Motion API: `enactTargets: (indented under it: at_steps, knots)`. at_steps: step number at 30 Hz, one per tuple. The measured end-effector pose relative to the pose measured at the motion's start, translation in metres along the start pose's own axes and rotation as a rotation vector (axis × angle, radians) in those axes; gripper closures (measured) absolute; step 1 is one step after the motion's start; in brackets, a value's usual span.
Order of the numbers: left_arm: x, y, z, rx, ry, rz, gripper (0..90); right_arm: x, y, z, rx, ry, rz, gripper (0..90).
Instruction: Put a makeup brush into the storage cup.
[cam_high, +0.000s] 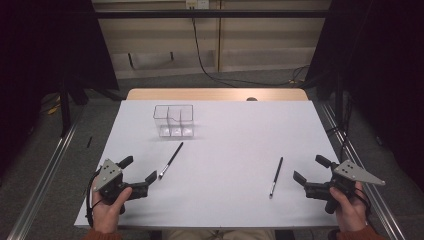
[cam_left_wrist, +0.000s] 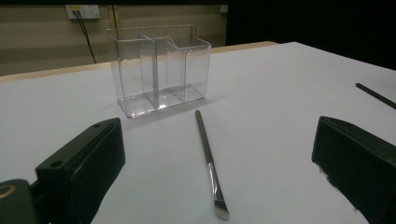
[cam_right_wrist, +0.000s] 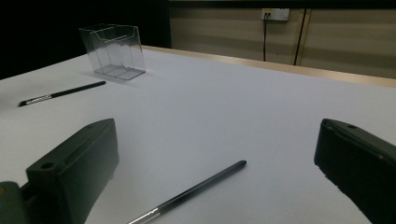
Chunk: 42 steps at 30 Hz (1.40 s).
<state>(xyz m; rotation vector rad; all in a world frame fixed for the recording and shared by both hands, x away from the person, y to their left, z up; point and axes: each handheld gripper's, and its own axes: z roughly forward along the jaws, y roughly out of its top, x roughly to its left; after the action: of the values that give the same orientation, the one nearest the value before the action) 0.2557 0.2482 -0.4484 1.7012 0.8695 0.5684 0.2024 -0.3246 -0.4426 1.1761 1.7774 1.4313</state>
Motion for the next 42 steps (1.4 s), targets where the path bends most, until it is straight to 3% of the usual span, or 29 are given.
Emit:
enactTargets:
  at_steps: [5,7,15,21,25,31,33,42]
  knots:
    - [-0.001,0.0,-0.001,-0.003,-0.007,-0.019,2.7,0.001,-0.001,0.001,0.005,-0.011,-0.002,0.0]
    - [-0.002,0.001,-0.002,0.011,0.018,-0.013,2.7,0.001,-0.001,0.001,0.007,-0.013,-0.004,0.0]
    - [0.001,0.0,-0.003,0.032,0.007,-0.029,2.7,0.003,-0.001,0.002,0.005,0.006,-0.008,0.0]
    - [-0.006,0.005,-0.005,0.042,-0.023,0.023,2.7,0.006,0.0,0.004,0.011,0.021,-0.009,0.0]
    - [-0.009,0.007,-0.006,0.028,-0.022,0.035,2.7,0.008,0.0,0.004,0.011,0.024,-0.02,0.0]
    - [-0.012,0.013,-0.003,0.007,-0.049,0.027,2.5,0.008,0.0,0.005,0.012,0.027,-0.02,0.0]
    - [-0.009,0.015,0.0,-0.006,-0.083,0.03,1.9,0.008,0.0,0.006,0.015,0.03,-0.025,0.0]
    - [-0.008,0.027,0.016,0.038,-0.103,0.044,1.7,0.008,0.0,0.007,0.017,0.031,-0.022,0.0]
